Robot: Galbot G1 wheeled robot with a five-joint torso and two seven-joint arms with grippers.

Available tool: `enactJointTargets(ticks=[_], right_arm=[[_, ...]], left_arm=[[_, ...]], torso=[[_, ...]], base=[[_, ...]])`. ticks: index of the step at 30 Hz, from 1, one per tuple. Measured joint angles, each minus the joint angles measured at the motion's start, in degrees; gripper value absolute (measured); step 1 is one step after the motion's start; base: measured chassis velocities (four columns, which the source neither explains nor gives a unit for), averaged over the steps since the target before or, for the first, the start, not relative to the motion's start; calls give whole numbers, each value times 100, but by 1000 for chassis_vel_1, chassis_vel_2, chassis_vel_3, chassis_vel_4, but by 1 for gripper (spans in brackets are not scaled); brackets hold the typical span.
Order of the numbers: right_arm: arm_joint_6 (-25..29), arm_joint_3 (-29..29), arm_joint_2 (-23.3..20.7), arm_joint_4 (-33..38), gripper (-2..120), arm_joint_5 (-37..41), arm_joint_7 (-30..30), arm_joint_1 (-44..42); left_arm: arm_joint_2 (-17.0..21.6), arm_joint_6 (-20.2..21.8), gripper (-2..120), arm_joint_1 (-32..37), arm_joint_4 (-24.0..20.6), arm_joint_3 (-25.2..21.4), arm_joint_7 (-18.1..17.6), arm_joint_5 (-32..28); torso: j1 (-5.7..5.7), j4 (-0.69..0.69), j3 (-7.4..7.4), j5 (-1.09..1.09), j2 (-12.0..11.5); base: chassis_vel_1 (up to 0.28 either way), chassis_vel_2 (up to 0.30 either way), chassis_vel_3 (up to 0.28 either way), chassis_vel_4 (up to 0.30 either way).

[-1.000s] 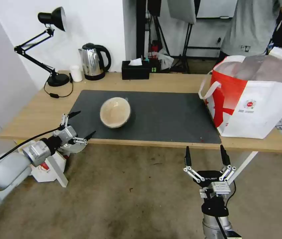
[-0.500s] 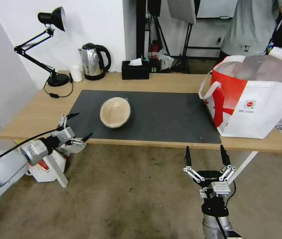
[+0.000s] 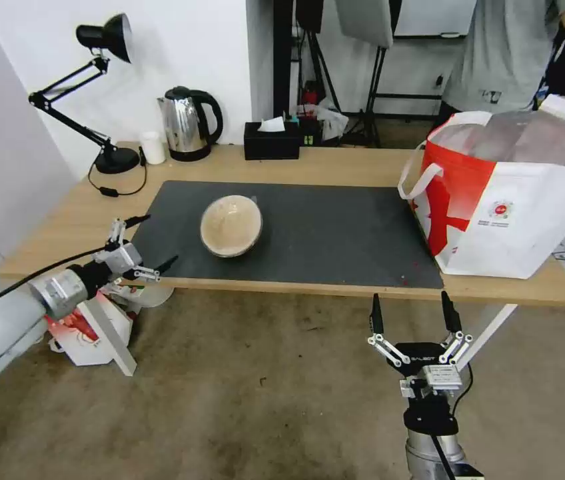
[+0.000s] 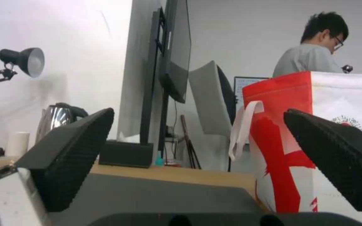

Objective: Pick up the trash from the table and place it into the takeout bag.

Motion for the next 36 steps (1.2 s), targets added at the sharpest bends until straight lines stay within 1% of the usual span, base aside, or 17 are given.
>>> enactJointTargets(ticks=[6, 14, 17, 18, 21, 26, 32, 36], right_arm=[[0, 0, 0, 0, 100, 0, 0, 0], [0, 0, 0, 0, 100, 0, 0, 0], [0, 0, 0, 0, 100, 0, 0, 0], [0, 0, 0, 0, 100, 0, 0, 0], [0, 0, 0, 0, 100, 0, 0, 0], [0, 0, 0, 0, 100, 0, 0, 0], [0, 0, 0, 0, 100, 0, 0, 0], [0, 0, 0, 0, 100, 0, 0, 0]], left_arm=[[152, 19, 100, -136, 86, 41, 0, -18], [179, 32, 100, -296, 157, 339, 28, 26], [123, 33, 100, -486, 197, 550, 73, 62], [123, 33, 100, -486, 197, 550, 73, 62], [-2, 29, 100, -742, 244, 819, 136, 86], [-137, 29, 100, -902, 263, 926, 160, 91], [-134, 30, 100, -1084, 306, 1040, 166, 87], [-157, 42, 100, -1335, 355, 1303, 167, 67]], torso=[[0, 1, 0, 0, 0], [0, 2, 0, 0, 0], [-1, 2, 0, 0, 0], [-1, 2, 0, 0, 0], [0, 0, 0, 0, 0], [0, 1, 0, 0, 0], [-1, 1, 0, 0, 0], [0, 1, 0, 0, 0]], base=[[0, 0, 0, 0], [0, 0, 0, 0], [0, 0, 0, 0], [0, 0, 0, 0], [0, 0, 0, 0], [0, 0, 0, 0], [0, 0, 0, 0], [0, 0, 0, 0]])
